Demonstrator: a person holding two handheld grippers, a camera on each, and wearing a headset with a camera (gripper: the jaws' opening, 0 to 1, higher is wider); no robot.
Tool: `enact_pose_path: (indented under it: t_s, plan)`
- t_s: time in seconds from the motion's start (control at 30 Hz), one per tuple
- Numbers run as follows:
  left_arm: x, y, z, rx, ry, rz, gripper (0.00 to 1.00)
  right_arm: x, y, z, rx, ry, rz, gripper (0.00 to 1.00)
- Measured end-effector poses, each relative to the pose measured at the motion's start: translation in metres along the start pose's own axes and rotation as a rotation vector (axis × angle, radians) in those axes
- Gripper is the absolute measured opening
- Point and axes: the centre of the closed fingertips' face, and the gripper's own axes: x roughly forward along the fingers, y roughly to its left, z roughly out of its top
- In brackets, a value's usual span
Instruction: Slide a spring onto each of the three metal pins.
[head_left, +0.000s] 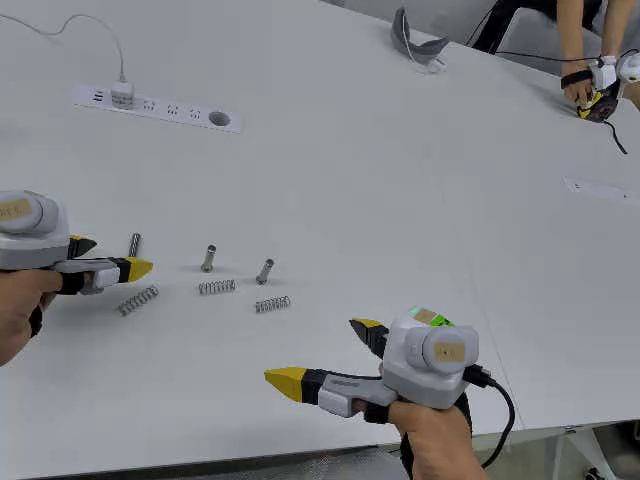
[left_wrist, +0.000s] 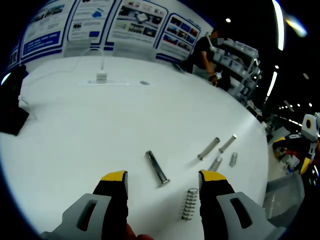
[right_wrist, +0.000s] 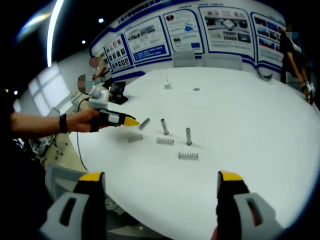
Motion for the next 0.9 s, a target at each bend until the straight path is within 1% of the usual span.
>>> enact_pose_path:
  t_s: [0.07, 0.13, 0.17, 0.3, 0.37, 0.4, 0.43, 0.47, 0.53, 0.57, 0.63, 0.7, 0.77, 0.9]
  plan:
    - [0.003, 0.0, -0.001, 0.003, 0.001, 0.007, 0.54, 0.001, 0.0, -0.001, 0.004, 0.002, 0.002, 0.94]
    - [0.007, 0.001, -0.001, 0.024, 0.008, 0.02, 0.51, 0.001, 0.001, -0.002, 0.004, 0.005, 0.004, 0.94]
    - [0.009, 0.001, -0.002, 0.046, 0.015, 0.027, 0.5, 0.001, 0.001, -0.002, 0.005, 0.006, 0.004, 0.94]
    - [0.012, 0.003, -0.001, 0.063, 0.016, 0.039, 0.45, 0.002, 0.001, -0.002, 0.01, 0.006, 0.005, 0.94]
    - [0.013, 0.004, 0.0, 0.084, 0.013, 0.057, 0.42, 0.001, 0.0, -0.002, 0.008, 0.006, 0.004, 0.94]
    - [0.013, 0.006, -0.001, 0.102, 0.022, 0.071, 0.4, 0.001, 0.0, -0.001, 0.008, 0.007, 0.005, 0.94]
    - [0.012, 0.012, -0.004, 0.135, 0.042, 0.114, 0.37, 0.001, 0.0, -0.001, 0.008, 0.007, 0.004, 0.94]
    - [0.012, 0.014, -0.006, 0.152, 0.052, 0.127, 0.34, 0.001, -0.001, -0.001, 0.008, 0.008, 0.003, 0.93]
    - [0.016, 0.008, -0.008, 0.148, 0.048, 0.108, 0.32, 0.001, -0.001, -0.001, 0.013, 0.008, 0.003, 0.93]
    - [0.016, 0.008, -0.009, 0.149, 0.053, 0.106, 0.32, 0.0, -0.001, -0.001, 0.013, 0.009, 0.004, 0.93]
    - [0.017, 0.007, -0.009, 0.155, 0.048, 0.114, 0.3, 0.001, -0.002, -0.001, 0.014, 0.011, 0.004, 0.93]
    - [0.018, 0.008, -0.008, 0.182, 0.053, 0.13, 0.27, 0.001, -0.001, -0.001, 0.014, 0.013, 0.005, 0.93]
    - [0.019, 0.01, -0.009, 0.191, 0.057, 0.139, 0.23, 0.002, 0.0, -0.001, 0.017, 0.012, 0.009, 0.93]
    - [0.018, 0.014, -0.009, 0.176, 0.058, 0.148, 0.18, 0.004, 0.003, 0.0, 0.018, 0.01, 0.013, 0.93]
